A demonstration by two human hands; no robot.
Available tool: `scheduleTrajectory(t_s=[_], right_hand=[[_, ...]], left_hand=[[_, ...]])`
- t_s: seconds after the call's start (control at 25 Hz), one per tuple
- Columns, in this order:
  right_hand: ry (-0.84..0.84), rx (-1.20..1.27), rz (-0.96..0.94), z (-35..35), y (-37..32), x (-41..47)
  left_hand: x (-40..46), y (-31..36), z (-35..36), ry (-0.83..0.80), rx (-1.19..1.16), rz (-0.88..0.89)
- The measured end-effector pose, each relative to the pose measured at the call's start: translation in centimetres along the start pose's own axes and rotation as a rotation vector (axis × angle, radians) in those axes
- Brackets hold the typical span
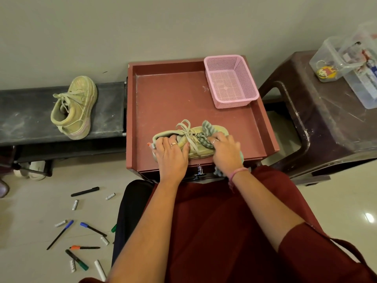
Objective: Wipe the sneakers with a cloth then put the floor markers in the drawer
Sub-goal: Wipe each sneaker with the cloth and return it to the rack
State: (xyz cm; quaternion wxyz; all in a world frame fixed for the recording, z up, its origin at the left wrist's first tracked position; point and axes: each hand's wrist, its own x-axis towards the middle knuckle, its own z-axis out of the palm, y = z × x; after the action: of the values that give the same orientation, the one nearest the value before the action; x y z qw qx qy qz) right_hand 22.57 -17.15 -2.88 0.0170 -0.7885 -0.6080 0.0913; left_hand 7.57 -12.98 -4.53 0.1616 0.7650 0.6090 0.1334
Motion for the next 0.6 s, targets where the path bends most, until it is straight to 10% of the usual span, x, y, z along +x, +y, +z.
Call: scheduleTrajectory(t_s=[0.36, 0.6], right_hand=[[0.076, -0.033, -0.018, 0.3, 1.5, -0.9], [0.202, 0.331, 0.309, 0.7, 5.2, -0.1]], left_hand=[[0.0, -0.3, 0.2, 0.046, 0.041, 0.028], [0.0, -0.3, 0.2, 0.024, 0.036, 0.036]])
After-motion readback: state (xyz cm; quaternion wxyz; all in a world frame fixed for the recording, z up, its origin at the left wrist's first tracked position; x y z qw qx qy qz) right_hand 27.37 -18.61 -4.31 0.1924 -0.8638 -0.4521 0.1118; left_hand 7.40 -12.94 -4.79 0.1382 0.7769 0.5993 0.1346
